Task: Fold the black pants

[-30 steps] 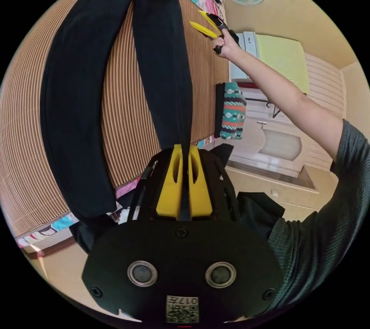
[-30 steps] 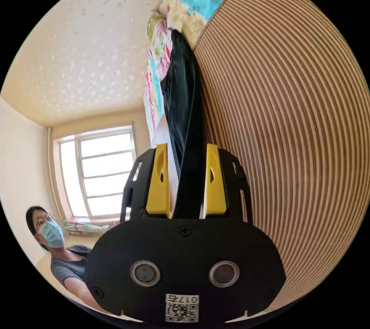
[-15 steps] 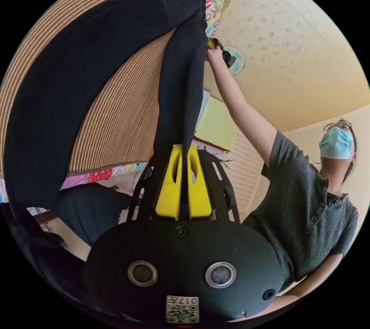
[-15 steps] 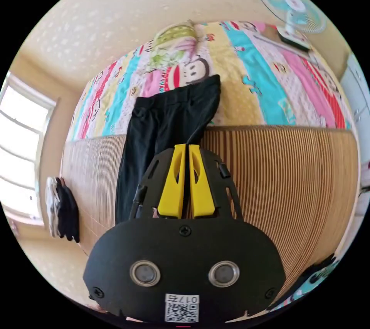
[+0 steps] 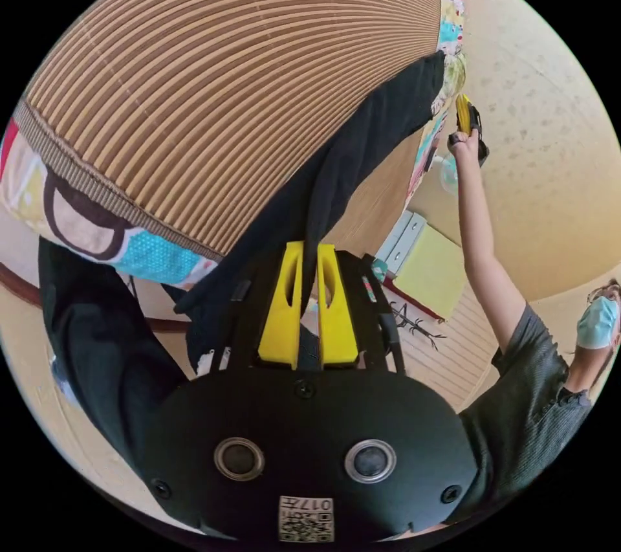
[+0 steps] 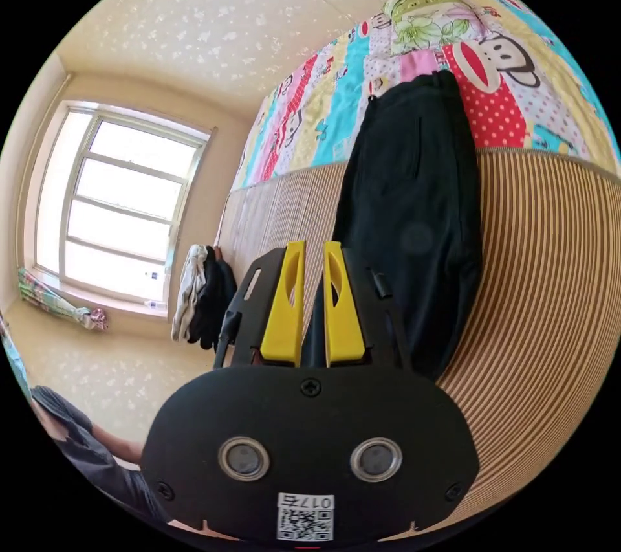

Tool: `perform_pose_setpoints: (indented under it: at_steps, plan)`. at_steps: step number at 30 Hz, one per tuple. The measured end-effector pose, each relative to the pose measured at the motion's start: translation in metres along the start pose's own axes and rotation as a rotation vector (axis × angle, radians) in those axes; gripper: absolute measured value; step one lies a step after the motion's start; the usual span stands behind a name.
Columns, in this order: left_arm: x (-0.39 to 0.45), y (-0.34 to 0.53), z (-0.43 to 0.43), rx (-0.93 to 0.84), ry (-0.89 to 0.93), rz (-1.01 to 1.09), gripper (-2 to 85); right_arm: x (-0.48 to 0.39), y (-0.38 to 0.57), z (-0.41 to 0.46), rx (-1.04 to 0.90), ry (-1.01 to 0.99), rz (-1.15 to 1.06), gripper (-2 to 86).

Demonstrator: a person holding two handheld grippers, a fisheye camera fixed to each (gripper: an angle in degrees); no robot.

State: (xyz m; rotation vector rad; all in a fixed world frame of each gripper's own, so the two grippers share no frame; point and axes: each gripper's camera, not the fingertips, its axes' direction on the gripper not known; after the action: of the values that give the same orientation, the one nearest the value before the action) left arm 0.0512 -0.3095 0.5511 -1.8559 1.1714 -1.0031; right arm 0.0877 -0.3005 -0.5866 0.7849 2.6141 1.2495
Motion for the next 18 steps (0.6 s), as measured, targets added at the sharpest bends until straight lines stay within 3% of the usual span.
perform_pose_setpoints:
  at_steps: [2, 6, 9, 12, 18]
  plan:
    - [0.012, -0.015, -0.002, -0.081, -0.195, 0.069, 5.8, 0.011, 0.052, 0.0, -0.087, -0.011, -0.001, 6.9]
    - [0.036, -0.027, 0.004, -0.194, -0.343, 0.214, 5.3, 0.048, 0.178, 0.011, -0.23, -0.097, 0.156, 8.6]
    - [0.055, -0.031, 0.015, -0.289, -0.405, 0.283, 2.2, 0.074, 0.23, 0.01, -0.138, -0.183, 0.307, 9.4]
    - [0.072, -0.028, 0.019, -0.357, -0.323, 0.346, -0.1, 0.099, 0.226, -0.004, 0.09, -0.288, 0.41, 10.0]
    - [0.084, -0.025, 0.012, -0.351, -0.256, 0.338, -0.8, 0.13, 0.109, -0.03, 0.292, -0.171, 0.364, 10.8]
